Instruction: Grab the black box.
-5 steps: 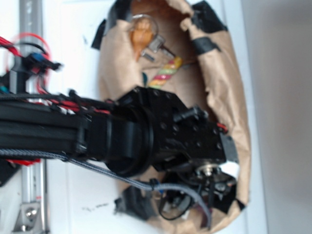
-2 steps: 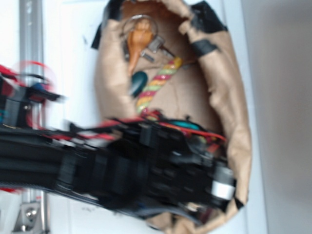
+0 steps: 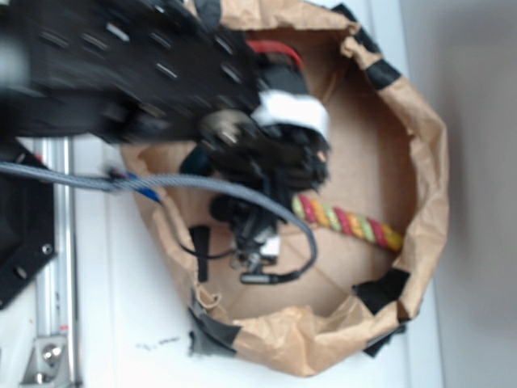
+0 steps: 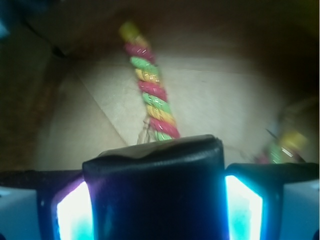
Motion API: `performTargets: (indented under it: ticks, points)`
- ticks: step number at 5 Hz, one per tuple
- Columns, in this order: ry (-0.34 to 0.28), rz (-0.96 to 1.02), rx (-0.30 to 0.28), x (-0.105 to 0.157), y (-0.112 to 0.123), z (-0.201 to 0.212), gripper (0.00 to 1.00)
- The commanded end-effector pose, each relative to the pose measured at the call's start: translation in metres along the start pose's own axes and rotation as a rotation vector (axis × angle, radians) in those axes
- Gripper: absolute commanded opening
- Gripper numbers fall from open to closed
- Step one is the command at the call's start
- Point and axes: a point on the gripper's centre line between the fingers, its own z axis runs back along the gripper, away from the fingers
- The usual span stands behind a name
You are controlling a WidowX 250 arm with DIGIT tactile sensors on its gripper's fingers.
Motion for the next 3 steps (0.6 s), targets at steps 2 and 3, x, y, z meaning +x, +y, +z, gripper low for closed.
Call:
performTargets:
  ticks: [2, 3]
  points:
    - [-0.041, 0.092, 0.176, 0.021, -0.011, 0.069, 0.00]
    - [-0.020, 0.058, 0.194, 0.013, -0.006, 0.064, 0.00]
